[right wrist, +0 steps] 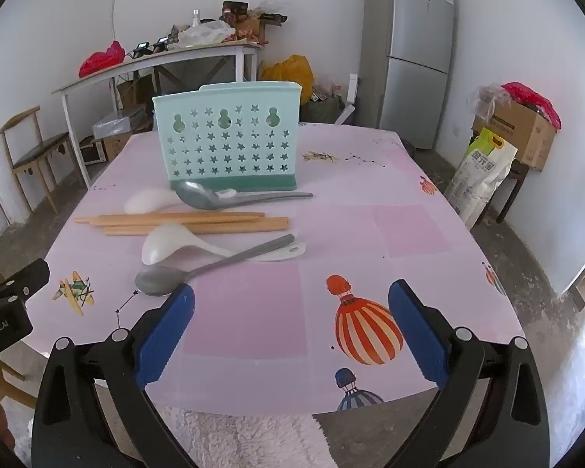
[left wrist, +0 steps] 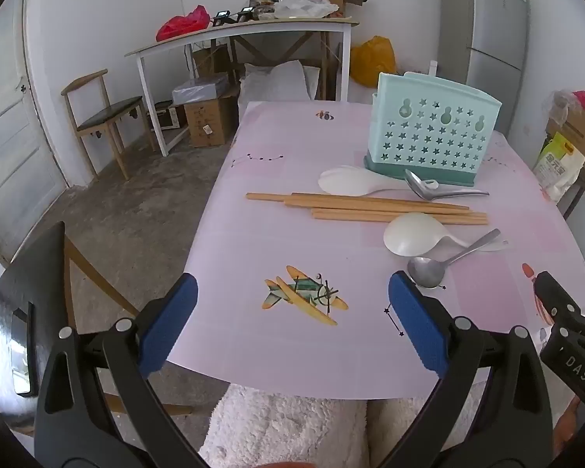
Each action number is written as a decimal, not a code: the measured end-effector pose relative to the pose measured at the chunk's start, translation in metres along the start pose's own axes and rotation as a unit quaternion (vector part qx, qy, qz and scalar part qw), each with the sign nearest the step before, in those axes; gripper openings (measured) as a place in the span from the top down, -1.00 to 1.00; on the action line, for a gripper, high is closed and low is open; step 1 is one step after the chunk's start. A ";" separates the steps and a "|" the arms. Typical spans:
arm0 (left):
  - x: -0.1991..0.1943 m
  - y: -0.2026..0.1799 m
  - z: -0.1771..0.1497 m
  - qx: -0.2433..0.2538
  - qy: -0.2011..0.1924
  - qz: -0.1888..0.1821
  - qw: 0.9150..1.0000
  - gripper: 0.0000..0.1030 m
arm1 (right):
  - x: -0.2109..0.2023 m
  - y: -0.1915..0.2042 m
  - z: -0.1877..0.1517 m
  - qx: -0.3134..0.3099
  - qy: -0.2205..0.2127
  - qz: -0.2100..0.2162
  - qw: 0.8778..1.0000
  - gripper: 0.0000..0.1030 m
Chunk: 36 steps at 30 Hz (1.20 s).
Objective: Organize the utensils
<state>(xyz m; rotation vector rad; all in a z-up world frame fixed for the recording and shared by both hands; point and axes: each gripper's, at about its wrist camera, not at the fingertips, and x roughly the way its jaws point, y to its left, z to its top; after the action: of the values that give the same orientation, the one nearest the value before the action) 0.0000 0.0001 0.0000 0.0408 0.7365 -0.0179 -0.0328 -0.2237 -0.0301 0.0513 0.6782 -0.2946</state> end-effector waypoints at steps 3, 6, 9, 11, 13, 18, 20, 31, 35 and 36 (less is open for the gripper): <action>0.001 0.000 0.000 -0.001 0.003 -0.002 1.000 -0.84 | 0.000 0.000 0.000 0.000 -0.001 -0.001 1.000 -0.88; 0.001 -0.001 0.000 0.000 0.002 -0.001 1.000 -0.84 | 0.002 0.001 0.001 0.003 0.001 -0.001 1.000 -0.88; 0.000 0.000 0.000 -0.002 0.002 0.000 1.000 -0.84 | 0.000 -0.001 0.001 0.002 -0.003 0.001 1.000 -0.88; 0.000 0.000 0.000 -0.002 0.000 0.002 1.000 -0.84 | 0.000 -0.001 0.002 0.003 -0.001 0.001 1.000 -0.88; 0.001 0.005 -0.001 -0.002 -0.001 0.003 1.000 -0.84 | 0.001 -0.001 0.002 0.003 -0.001 0.001 1.000 -0.88; 0.004 0.004 0.000 -0.007 0.005 0.006 1.000 -0.84 | 0.001 -0.001 0.002 0.003 -0.001 0.002 1.000 -0.88; 0.004 0.004 0.000 -0.007 0.005 0.006 1.000 -0.84 | 0.001 -0.001 0.002 0.004 0.000 0.002 1.000 -0.88; 0.004 0.004 -0.001 -0.007 0.006 0.006 1.000 -0.84 | -0.003 0.003 0.004 0.003 -0.001 0.002 1.000 -0.88; 0.004 0.004 -0.001 -0.007 0.007 0.005 1.000 -0.84 | 0.000 0.003 0.006 0.003 -0.001 0.002 1.000 -0.88; 0.004 0.004 -0.001 -0.007 0.006 0.006 1.000 -0.84 | 0.000 0.003 0.006 0.003 -0.001 0.003 1.000 -0.88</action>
<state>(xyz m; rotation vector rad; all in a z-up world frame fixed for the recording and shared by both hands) 0.0027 0.0041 -0.0031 0.0309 0.7493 -0.0012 -0.0286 -0.2214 -0.0258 0.0592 0.6754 -0.2916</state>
